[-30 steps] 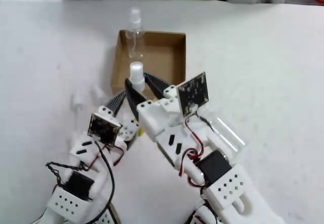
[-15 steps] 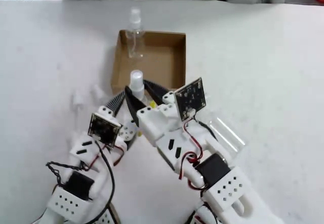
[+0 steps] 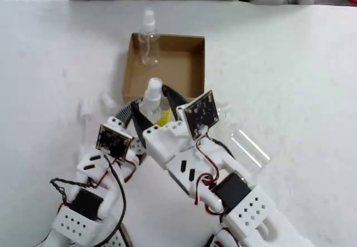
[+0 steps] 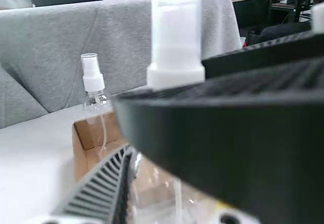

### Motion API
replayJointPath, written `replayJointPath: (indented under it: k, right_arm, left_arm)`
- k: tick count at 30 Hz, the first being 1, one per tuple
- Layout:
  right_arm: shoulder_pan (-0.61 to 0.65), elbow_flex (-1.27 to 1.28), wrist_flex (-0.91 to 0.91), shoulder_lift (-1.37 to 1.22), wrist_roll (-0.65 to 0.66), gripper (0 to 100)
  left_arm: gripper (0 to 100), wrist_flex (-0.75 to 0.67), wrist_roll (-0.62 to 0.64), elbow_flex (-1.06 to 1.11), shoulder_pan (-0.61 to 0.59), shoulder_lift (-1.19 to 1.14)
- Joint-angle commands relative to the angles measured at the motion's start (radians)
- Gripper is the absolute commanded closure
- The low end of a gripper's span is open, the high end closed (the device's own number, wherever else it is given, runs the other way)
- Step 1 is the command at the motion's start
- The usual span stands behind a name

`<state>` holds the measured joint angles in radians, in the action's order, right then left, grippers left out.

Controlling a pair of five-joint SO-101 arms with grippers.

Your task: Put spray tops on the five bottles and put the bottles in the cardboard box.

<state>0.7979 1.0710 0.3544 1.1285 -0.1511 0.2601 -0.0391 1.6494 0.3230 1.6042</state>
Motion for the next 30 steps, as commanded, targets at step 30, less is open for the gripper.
replayJointPath:
  k: [30]
  right_arm:
    - [-0.400,0.204,0.219,0.335,-0.006,73.2]
  left_arm:
    - [89,-0.212,0.172,-0.009,-0.180,0.018]
